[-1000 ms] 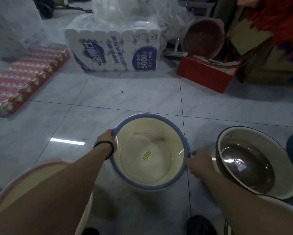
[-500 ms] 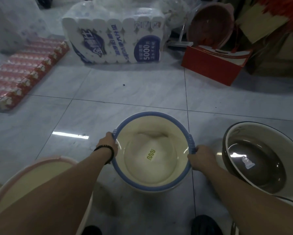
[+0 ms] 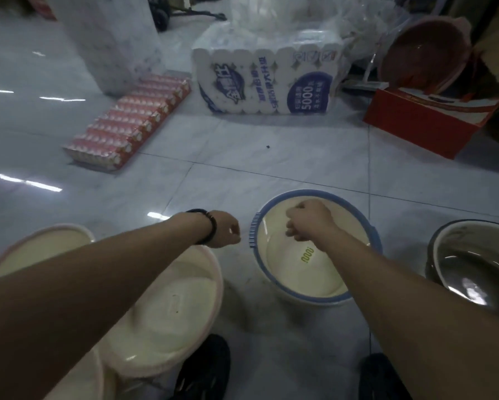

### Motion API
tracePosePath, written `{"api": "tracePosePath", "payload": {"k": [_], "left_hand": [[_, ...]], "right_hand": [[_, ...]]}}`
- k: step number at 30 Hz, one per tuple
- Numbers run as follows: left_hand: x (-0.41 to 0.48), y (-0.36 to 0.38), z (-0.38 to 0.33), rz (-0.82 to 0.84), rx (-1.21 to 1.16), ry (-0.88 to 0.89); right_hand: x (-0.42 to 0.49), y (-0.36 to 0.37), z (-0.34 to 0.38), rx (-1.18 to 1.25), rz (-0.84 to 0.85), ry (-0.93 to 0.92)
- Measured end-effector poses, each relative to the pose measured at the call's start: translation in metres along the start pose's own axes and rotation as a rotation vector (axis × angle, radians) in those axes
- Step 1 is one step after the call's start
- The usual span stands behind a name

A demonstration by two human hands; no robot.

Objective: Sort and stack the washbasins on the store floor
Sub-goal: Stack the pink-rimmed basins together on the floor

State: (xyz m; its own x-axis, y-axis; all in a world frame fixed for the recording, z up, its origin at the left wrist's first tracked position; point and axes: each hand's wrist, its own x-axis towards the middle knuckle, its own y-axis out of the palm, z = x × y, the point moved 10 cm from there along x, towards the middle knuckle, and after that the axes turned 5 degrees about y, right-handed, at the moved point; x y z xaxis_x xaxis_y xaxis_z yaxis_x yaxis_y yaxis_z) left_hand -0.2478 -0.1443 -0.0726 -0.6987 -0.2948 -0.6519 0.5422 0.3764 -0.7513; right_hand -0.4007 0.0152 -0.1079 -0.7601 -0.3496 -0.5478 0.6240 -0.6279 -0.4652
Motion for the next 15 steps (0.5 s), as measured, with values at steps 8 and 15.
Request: {"api": "tracePosePath", "payload": {"k": [8,15], "left_hand": [[-0.154,0.04,0.047,-0.086,-0.058,-0.109],[-0.169,0.058,0.118,-0.118,-0.299,-0.262]], "right_hand": [[-0.055,0.173,-0.006,-0.24,0.419,0.017],[-0.065,0.24,-0.063,-0.351,0.432,0.132]]}}
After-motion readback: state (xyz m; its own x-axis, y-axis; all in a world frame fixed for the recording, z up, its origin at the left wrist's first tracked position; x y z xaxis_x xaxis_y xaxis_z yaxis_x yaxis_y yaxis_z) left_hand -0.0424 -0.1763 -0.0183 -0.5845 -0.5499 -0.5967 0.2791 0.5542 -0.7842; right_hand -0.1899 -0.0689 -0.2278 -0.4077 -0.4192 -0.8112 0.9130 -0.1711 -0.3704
